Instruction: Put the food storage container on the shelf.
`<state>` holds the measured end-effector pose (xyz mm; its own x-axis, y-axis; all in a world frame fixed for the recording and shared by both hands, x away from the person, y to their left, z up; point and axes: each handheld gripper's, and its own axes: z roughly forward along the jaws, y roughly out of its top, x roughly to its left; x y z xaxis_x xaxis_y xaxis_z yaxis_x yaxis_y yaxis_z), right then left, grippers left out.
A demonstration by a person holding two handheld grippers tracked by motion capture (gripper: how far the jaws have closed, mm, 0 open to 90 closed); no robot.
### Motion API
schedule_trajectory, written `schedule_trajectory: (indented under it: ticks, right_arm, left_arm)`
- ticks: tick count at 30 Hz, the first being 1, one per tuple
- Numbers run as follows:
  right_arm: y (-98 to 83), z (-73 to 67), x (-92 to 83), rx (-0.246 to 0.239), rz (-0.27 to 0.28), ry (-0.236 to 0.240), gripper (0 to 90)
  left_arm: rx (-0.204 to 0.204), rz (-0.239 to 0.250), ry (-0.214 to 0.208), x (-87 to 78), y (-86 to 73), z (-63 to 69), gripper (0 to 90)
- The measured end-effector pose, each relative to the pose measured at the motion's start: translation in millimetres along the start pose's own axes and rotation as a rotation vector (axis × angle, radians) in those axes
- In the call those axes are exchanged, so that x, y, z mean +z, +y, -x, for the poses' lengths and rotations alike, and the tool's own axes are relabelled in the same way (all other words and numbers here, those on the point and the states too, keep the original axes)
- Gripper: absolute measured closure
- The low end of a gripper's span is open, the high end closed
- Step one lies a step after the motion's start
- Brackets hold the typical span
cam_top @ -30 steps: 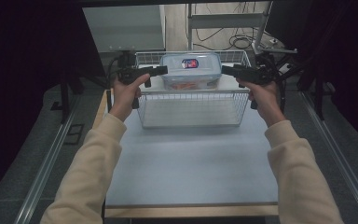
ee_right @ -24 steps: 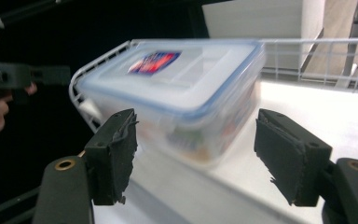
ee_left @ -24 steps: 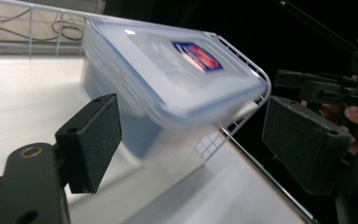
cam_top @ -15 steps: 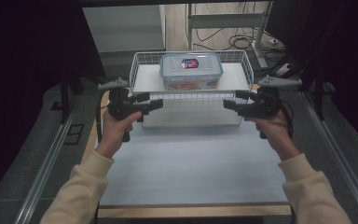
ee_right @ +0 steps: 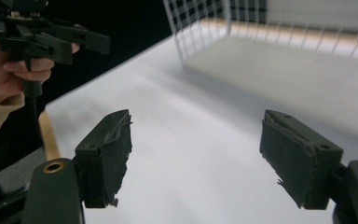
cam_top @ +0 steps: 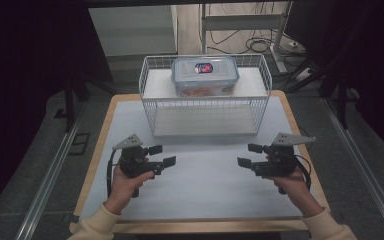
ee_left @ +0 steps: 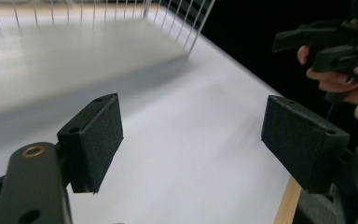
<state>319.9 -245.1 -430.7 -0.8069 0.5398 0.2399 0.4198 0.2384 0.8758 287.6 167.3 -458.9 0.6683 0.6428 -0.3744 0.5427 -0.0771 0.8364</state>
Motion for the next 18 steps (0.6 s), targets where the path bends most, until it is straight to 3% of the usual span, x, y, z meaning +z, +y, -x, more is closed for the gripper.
schedule_trajectory:
  ticks: [3, 4, 5, 7, 9, 10, 13, 18]
  right_arm:
    - [-21.5, -1.9, 10.9, 0.006, -0.046, -0.005, 24.3]
    - [-28.5, -2.3, 14.2, 0.004, -0.059, -0.012, 24.3]
    - [-35.2, -2.7, 17.0, 0.011, -0.074, -0.018, 24.2]
    - [-48.7, -2.1, 21.6, 0.03, -0.069, -0.018, 24.4]
    - [-61.2, -0.1, 27.9, 0.066, -0.095, -0.008, 24.3]
    - [-65.4, 0.2, 30.9, 0.061, -0.112, -0.012, 24.1]
    - [-67.8, -0.9, 33.1, 0.035, -0.132, -0.04, 23.9]
    - [-66.5, 1.6, 29.0, 0.039, -0.106, -0.056, 23.8]
  left_arm:
    - [-0.017, -0.057, 0.005, 9.6, -21.4, -1.7, 20.1]
    - [-0.017, -0.057, 0.005, 9.6, -21.4, -1.7, 20.1]
    - [-0.005, -0.08, 0.025, 14.1, -34.2, -2.4, 20.2]
    - [-0.003, -0.086, 0.056, 17.9, -45.3, -3.6, 20.5]
    - [-0.023, -0.11, 0.057, 23.2, -50.0, -5.3, 21.2]
    - [-0.018, -0.115, 0.057, 24.8, -50.2, -5.0, 20.8]
    - [0.013, -0.113, 0.066, 24.5, -49.9, -2.1, 21.0]
    - [0.004, -0.128, 0.066, 25.3, -53.7, -5.3, 20.9]
